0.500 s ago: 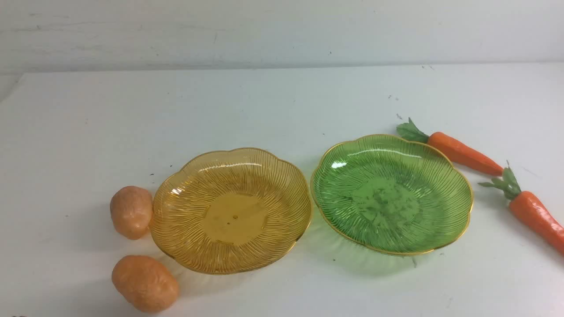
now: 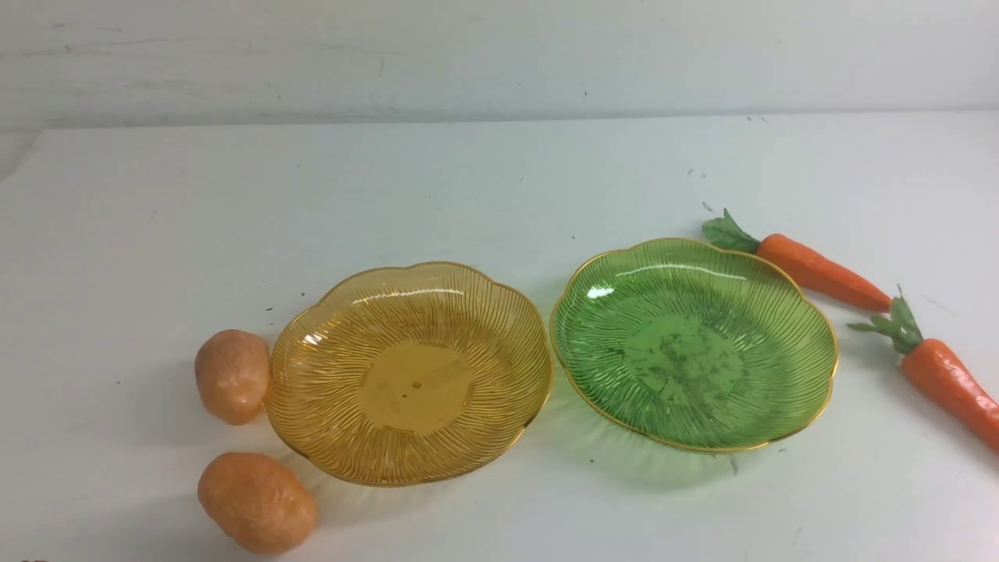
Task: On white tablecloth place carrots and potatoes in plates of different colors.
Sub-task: 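Put the potatoes from the left side into the left plate with the left gripper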
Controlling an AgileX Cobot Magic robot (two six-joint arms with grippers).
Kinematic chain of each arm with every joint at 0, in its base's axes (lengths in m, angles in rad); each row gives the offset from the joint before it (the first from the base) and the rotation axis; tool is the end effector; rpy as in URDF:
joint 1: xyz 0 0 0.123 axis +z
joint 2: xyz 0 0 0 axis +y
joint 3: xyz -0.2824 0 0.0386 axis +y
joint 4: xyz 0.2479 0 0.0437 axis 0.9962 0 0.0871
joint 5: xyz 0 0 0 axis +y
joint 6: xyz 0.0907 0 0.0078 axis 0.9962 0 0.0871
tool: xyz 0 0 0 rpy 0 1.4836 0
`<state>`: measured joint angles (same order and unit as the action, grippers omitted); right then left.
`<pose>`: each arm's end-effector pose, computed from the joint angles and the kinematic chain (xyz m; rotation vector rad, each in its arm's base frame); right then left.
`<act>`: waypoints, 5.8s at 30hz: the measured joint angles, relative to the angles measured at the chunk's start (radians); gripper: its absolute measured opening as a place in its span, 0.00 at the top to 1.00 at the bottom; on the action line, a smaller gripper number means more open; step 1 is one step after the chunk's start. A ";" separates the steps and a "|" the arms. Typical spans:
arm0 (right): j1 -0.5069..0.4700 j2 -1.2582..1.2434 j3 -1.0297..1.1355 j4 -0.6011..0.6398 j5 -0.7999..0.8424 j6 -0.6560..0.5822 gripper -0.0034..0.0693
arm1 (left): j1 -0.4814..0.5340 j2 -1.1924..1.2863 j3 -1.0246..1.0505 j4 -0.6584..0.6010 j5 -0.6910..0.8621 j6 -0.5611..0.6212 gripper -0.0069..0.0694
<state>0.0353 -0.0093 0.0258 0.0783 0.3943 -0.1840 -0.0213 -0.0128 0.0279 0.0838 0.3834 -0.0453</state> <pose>0.0520 0.0046 0.1696 -0.1594 1.8865 -0.0236 0.0523 0.0017 0.1700 0.0290 1.8807 0.0371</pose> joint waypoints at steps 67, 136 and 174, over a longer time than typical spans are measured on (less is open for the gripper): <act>0.000 0.168 -0.471 0.859 0.199 -0.195 0.97 | 0.000 0.200 -0.418 -1.177 -0.022 0.189 0.91; 0.000 0.640 -0.701 0.338 0.785 -0.064 0.97 | -0.178 1.470 -1.214 -0.398 0.484 -0.116 0.40; 0.000 0.640 -0.701 0.293 0.775 -0.065 0.97 | 0.040 1.742 -1.383 -0.219 0.683 -0.025 0.67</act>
<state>0.0353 0.6304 -0.6751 0.3718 1.1690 -0.2491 0.0185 1.7288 -1.3553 -0.1350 1.0661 -0.0704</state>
